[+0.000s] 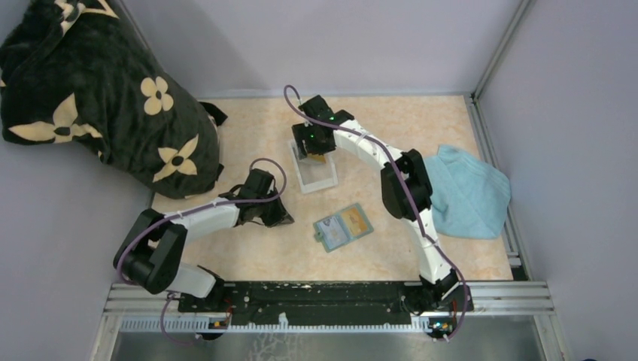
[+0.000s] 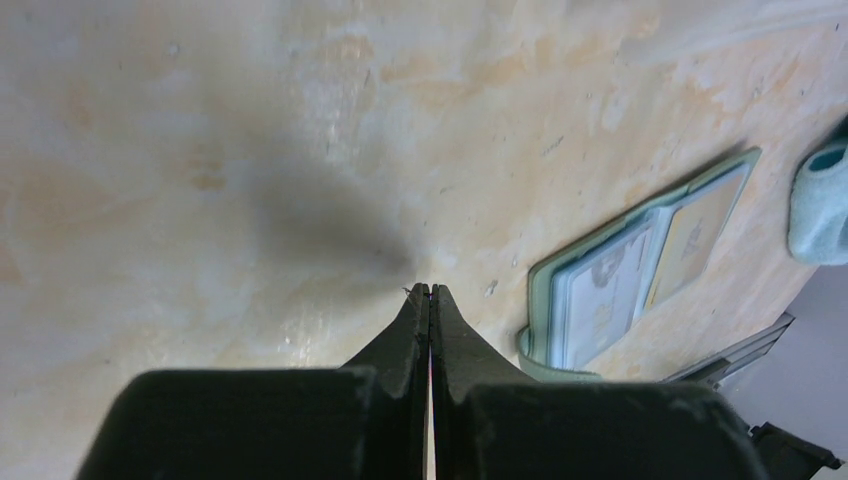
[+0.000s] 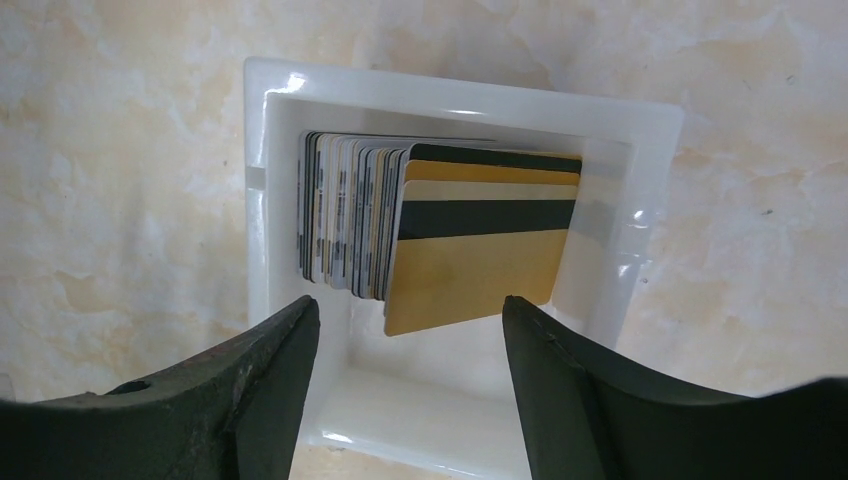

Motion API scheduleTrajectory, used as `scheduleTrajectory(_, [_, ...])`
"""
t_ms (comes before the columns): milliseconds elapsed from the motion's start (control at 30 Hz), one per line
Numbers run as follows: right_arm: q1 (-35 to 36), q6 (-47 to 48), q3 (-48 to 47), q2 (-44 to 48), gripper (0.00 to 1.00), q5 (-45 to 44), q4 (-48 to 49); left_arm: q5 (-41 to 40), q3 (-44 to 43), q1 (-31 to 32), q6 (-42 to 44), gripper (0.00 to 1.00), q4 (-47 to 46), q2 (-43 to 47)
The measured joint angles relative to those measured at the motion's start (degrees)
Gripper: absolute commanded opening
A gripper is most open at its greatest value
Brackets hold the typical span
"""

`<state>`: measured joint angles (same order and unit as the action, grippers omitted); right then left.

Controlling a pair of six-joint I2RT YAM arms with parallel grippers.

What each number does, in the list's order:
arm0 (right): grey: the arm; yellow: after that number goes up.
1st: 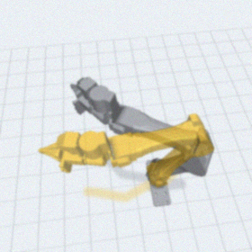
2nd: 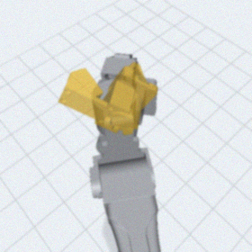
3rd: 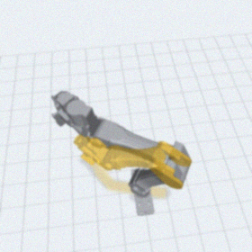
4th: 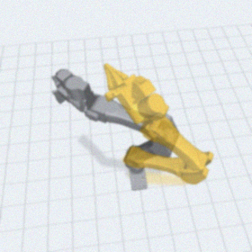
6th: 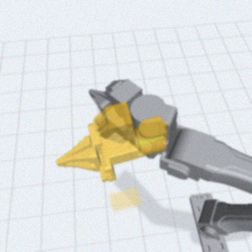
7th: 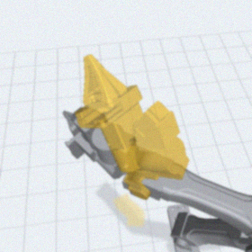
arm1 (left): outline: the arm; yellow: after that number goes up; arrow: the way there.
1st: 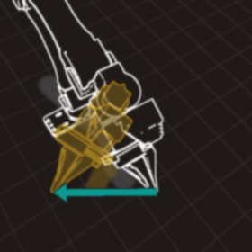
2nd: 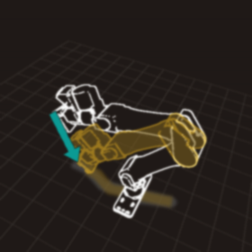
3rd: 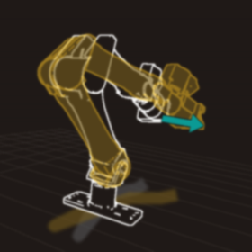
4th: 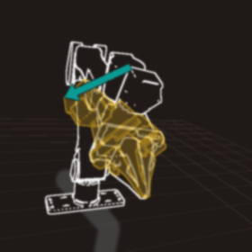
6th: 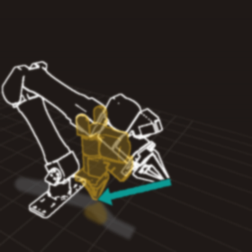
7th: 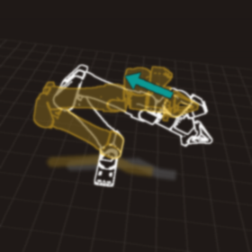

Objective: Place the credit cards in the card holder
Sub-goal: Pick up the credit card from the storage box.

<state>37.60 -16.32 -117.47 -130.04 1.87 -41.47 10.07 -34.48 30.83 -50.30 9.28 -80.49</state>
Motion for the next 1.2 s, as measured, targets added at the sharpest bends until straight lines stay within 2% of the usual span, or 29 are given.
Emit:
scheduleTrajectory(233, [-1.79, -0.5, -0.07, -0.46, 0.66, 2.38, 0.33, -0.22, -5.62, -1.09, 0.13, 0.15, -0.7, -7.02])
scheduleTrajectory(500, [-2.78, -1.6, -0.07, -0.83, 0.63, 5.95, 1.55, -1.81, -13.05, -2.45, -0.26, 0.21, -1.22, -12.35])
scheduleTrajectory(933, [-3.78, -3.67, 0.46, -2.16, 0.6, 11.93, 3.72, -2.19, -21.64, -7.17, -1.7, 0.23, -0.57, -19.93])
scheduleTrajectory(1200, [-4.31, -3.89, 1.11, -2.27, 0.53, 12.92, 5.05, -2.12, -27.87, -7.74, -2.47, 0.23, 0.17, -23.71])
